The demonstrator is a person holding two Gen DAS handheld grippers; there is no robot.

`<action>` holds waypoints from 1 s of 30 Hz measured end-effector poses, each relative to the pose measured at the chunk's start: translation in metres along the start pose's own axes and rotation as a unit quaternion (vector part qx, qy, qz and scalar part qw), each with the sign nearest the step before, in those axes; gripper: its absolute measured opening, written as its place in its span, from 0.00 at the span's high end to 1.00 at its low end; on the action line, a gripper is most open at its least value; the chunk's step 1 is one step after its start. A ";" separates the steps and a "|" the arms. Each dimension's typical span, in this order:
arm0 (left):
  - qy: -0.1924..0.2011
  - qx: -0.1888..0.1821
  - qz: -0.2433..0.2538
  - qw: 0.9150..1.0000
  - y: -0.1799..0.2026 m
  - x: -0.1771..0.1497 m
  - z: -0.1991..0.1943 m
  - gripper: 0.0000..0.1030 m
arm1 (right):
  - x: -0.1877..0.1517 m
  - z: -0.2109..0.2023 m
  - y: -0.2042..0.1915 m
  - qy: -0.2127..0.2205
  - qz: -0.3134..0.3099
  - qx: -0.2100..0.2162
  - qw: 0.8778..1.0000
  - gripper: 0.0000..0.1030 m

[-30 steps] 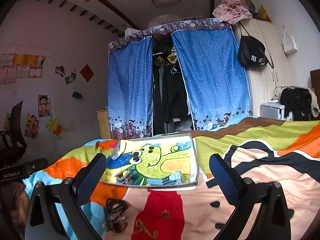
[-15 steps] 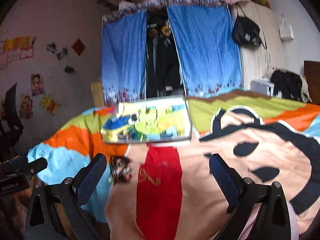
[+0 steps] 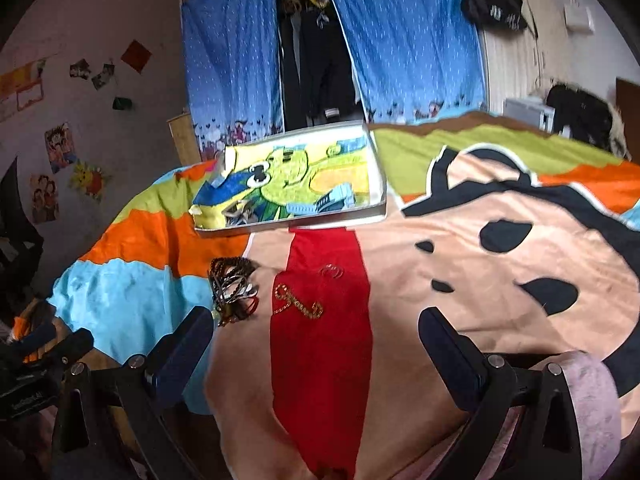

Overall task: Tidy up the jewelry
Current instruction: 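Grasp the gold chain with the right tool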

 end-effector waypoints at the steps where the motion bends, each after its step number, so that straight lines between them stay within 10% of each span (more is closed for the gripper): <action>1: -0.005 -0.003 0.000 1.000 0.000 0.002 0.004 0.02 | 0.001 0.004 0.002 -0.007 0.006 0.005 1.000 0.00; 13: -0.057 -0.080 -0.038 0.994 0.013 0.031 0.073 0.03 | 0.012 0.077 0.007 -0.082 0.040 0.071 0.993 0.00; 17: -0.059 -0.101 -0.050 0.992 0.017 0.041 0.092 0.04 | 0.013 0.101 0.001 -0.096 0.029 0.080 0.992 0.16; 30: -0.125 -0.200 -0.091 0.967 0.040 0.049 0.139 0.50 | -0.011 0.140 -0.015 -0.142 -0.028 0.076 0.987 0.42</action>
Point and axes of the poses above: each gripper's, at about its wrist camera, not at the fingertips, and z roughly the way its jaws point, y to its right, x to its top, the point moved 10 cm from there along z, roughly the way its jaws point, and after that the axes turned 4 degrees about -z, right-handed, at the moved point
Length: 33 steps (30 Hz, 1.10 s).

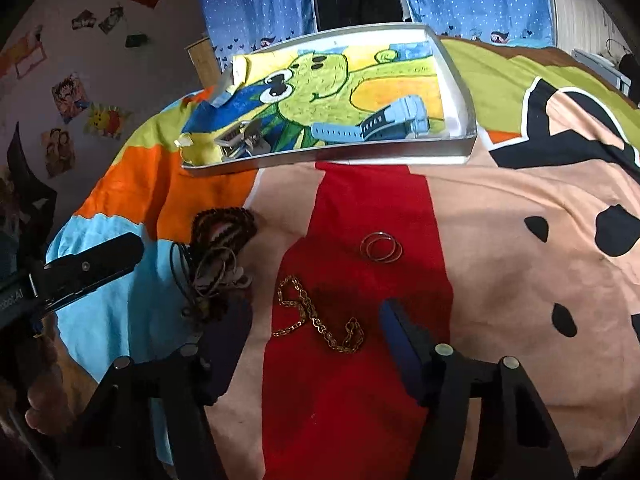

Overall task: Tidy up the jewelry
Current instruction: 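Grasp the gold chain with the right tool, then carry the gold chain into the tray and open the right tool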

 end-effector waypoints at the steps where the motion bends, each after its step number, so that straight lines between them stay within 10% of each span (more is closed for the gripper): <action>1: -0.006 -0.002 -0.001 1.000 0.000 0.000 0.004 0.53 | 0.000 0.002 -0.001 -0.002 0.000 0.001 1.000 0.42; 13: -0.025 0.005 -0.052 0.998 -0.020 0.001 0.024 0.97 | 0.000 0.030 -0.014 -0.014 -0.035 0.001 0.999 0.62; 19: -0.016 0.012 -0.043 0.999 -0.018 0.002 0.016 0.99 | 0.000 0.035 -0.015 -0.016 -0.044 -0.003 0.999 0.87; 33: 0.024 0.021 0.015 0.999 0.019 0.005 -0.042 1.00 | 0.036 -0.021 -0.012 0.086 0.021 0.073 0.993 0.88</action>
Point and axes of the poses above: each gripper's, at about its wrist camera, not at the fingertips, and z roughly the way its jaws point, y to its right, x to its top, the point moved 10 cm from there along z, roughly the way its jaws point, and after that the axes turned 4 degrees about -z, right-handed, at the moved point
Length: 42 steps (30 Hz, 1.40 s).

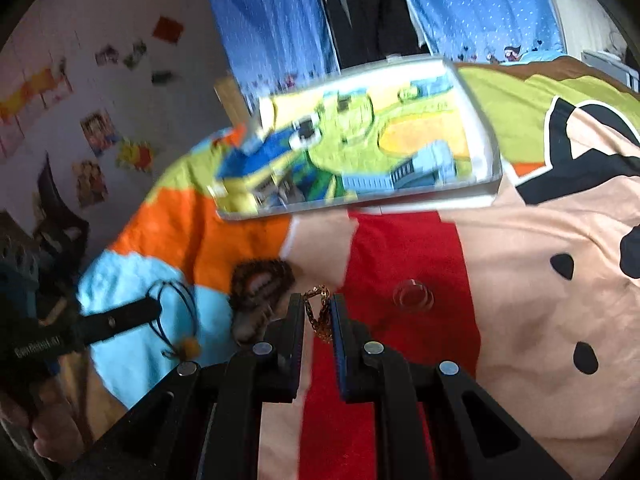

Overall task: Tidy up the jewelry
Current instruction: 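Carry the gold chain into the tray and open the right tool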

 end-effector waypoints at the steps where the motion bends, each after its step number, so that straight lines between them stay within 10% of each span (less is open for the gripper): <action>1: 0.003 -0.002 0.003 1.000 0.004 0.002 -0.006 1.00 | 0.004 -0.004 -0.001 0.008 0.003 0.006 1.000 0.88; 11: 0.045 0.015 0.052 0.998 0.033 0.064 -0.018 1.00 | 0.073 -0.021 -0.020 0.090 -0.028 0.061 0.994 0.88; 21: 0.082 0.044 0.037 0.995 -0.006 0.145 0.037 1.00 | 0.136 0.050 -0.019 0.117 -0.038 0.087 0.989 0.88; 42: 0.010 0.113 0.007 0.994 -0.077 0.145 0.118 0.93 | 0.116 0.134 0.028 0.041 -0.040 0.021 0.998 0.85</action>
Point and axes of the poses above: each gripper's, at about its wrist camera, not at the fingertips, and z roughly the way its jaws point, y to its right, x to its top, the point moved 10 cm from there along z, roughly the way its jaws point, and after that the axes turned 4 degrees about -z, right-handed, at the moved point
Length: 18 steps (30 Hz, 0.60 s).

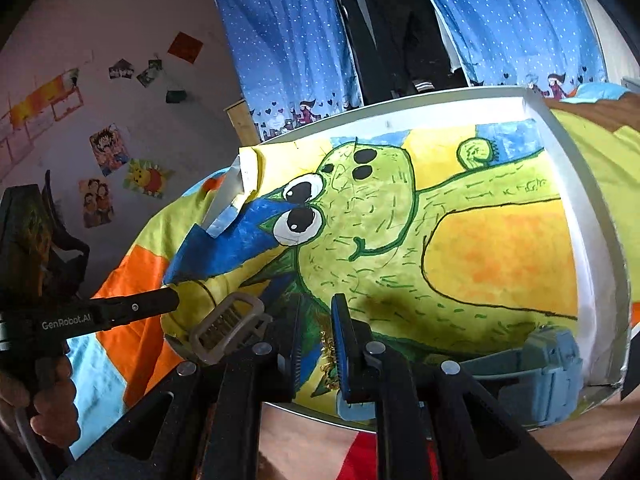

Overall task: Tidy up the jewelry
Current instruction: 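Carry the gold chain into the tray and open the right tool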

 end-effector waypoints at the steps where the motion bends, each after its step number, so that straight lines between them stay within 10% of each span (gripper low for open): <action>1: -0.001 0.010 0.004 1.000 0.000 -0.001 -0.001 0.79 | 0.001 -0.001 0.000 0.000 -0.002 -0.003 1.000 0.84; 3: 0.005 0.019 0.002 1.000 -0.001 -0.001 -0.005 0.60 | 0.002 -0.004 0.000 0.001 -0.008 -0.010 1.000 0.80; 18: 0.135 0.035 0.016 0.990 0.031 -0.001 -0.119 0.19 | 0.038 -0.103 -0.013 0.095 -0.049 -0.063 0.992 0.22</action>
Point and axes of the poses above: each gripper's, at about its wrist camera, not at the fingertips, and z roughly the way its jaws point, y to its right, x to its top, the point moved 10 cm from there along z, roughly the way its jaws point, and after that the axes turned 4 degrees about -z, right-handed, at the moved point
